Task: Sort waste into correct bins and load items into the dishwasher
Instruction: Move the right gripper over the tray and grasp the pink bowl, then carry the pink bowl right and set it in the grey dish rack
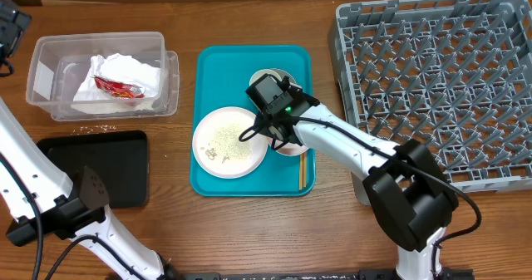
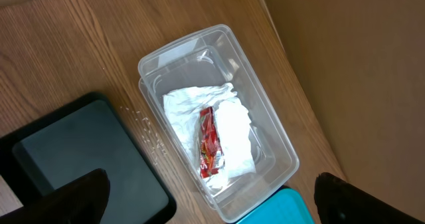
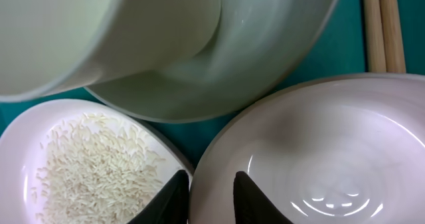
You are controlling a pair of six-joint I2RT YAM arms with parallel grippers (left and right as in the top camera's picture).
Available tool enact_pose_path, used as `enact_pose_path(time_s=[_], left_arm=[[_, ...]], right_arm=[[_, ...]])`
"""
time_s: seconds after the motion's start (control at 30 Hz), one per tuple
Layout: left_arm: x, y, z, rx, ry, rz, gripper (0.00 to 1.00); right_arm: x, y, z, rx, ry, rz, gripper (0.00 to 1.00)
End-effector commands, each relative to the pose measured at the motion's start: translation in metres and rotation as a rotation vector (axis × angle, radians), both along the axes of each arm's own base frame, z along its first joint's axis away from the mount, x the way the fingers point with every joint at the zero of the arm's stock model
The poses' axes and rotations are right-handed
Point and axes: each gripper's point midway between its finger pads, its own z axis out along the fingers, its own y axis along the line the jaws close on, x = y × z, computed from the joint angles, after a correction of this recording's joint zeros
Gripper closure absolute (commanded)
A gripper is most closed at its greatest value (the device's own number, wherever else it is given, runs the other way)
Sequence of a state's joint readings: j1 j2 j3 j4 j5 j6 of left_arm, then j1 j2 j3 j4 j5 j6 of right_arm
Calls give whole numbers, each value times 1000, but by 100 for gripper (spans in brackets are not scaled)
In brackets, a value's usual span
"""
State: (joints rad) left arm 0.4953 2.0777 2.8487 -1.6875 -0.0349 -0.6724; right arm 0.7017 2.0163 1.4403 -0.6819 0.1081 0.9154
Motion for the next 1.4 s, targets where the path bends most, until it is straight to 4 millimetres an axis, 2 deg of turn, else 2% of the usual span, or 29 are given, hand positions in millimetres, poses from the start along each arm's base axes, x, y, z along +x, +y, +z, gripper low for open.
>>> enact_pose_path(time_s=[0.0,0.1,0.2,0.33,0.5,0.7,0.8,0.9,0.97,1.1,1.23,1.37], left_arm=[[1,3,-5,12,22,-10,0],[1,3,-5,12,22,-10,0],[1,3,-5,12,22,-10,0],[1,3,-5,12,22,-10,0],[1,3,-5,12,22,-10,0],[1,3,-5,12,22,-10,0],[1,3,-5,12,22,-10,0],[1,3,-5,12,22,-10,0],[1,3,-4,12,22,-10,0],[1,3,-5,12,22,-10,0],[1,3,-5,12,22,-10,0],[1,3,-5,12,22,-10,0]], right_arm=[[3,3,1,1,-4,-2,80],[3,3,1,1,-4,-1,86],[3,4,4,7,-3,0,88],[2,7,17,25,-2,7,94],[3,5,49,42,-29,10,96],[7,-7,106,64,-121,33,96],[12,-30,142,49,-185,26,96],[18,-63,180,53,-246,10,96],[21,-93,203,55,-288,-34,96],[25,-156,236,49,-348,-109,96],[32,-204,248,75,-372,-121,96],[39,-238,242,177,-345,-100,96]])
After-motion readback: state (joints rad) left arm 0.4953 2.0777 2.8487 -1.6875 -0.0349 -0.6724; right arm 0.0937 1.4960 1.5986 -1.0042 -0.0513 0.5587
